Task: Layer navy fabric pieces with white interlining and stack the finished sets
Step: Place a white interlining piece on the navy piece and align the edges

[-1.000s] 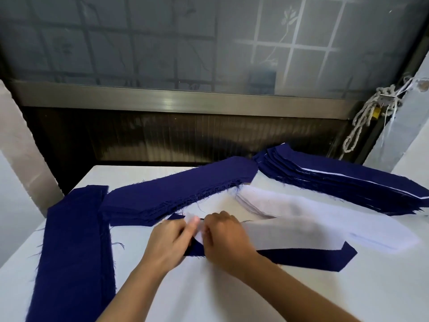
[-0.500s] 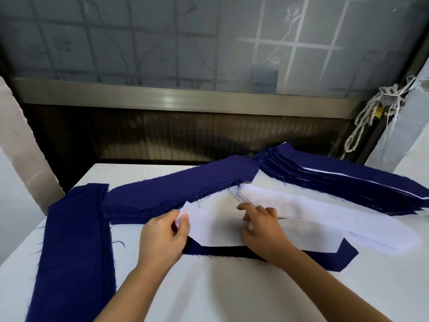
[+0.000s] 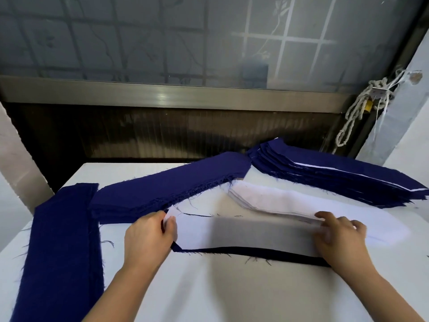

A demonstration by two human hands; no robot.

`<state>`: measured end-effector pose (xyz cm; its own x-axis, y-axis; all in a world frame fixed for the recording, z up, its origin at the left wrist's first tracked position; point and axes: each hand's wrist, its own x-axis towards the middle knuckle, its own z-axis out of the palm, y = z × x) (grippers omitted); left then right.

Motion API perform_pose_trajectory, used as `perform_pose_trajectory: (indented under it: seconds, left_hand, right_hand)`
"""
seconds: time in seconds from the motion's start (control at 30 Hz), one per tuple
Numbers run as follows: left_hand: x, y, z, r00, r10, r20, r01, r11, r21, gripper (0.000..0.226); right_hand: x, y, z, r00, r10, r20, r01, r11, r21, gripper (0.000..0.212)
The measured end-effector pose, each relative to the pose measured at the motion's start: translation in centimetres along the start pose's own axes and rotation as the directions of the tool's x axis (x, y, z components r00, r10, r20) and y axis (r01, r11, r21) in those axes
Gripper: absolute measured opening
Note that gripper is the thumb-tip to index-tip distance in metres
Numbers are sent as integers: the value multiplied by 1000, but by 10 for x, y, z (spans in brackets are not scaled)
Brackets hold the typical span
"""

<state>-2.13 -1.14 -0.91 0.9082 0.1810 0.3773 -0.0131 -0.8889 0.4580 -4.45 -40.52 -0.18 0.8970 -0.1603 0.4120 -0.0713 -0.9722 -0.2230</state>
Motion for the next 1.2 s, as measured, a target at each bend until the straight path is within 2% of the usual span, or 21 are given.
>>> perform_pose_trajectory:
  seconds: [0.13, 0.23, 0.37, 0.53, 0.63, 0.97, 1.2]
  left_hand:
    - [0, 1, -2, 999, -46, -13, 46, 999, -30, 41]
    - [0, 1, -5, 991, -127, -32, 121, 983, -139, 42]
    - [-1, 2, -6, 986, -161, -48, 149, 969, -198, 41]
    - [-2, 1, -4, 990, -141, -26, 137, 985, -106, 39]
    - [-2, 2, -4, 990, -139, -14, 138, 989, -59, 37]
    - [-1, 4, -5, 990, -141, -13, 141, 990, -20, 33]
    - [-2, 5, -5, 990, -133, -36, 132, 990, -45, 16]
  right_hand:
    - [-6, 6, -1, 975, 193, -113, -177, 974, 138, 40]
    - [-9, 3, -4, 950, 271, -155, -230, 944, 236, 35]
    - [-12, 0, -7, 959, 242, -150, -213, 958, 190, 33]
    - [-14, 0, -4, 973, 185, -136, -186, 983, 5, 37]
    - [-12, -2, -2, 977, 180, -112, -186, 982, -45, 38]
    - [-12, -6, -8, 959, 257, -123, -253, 966, 53, 41]
    - [-11, -1, -3, 956, 265, -122, -270, 963, -22, 45]
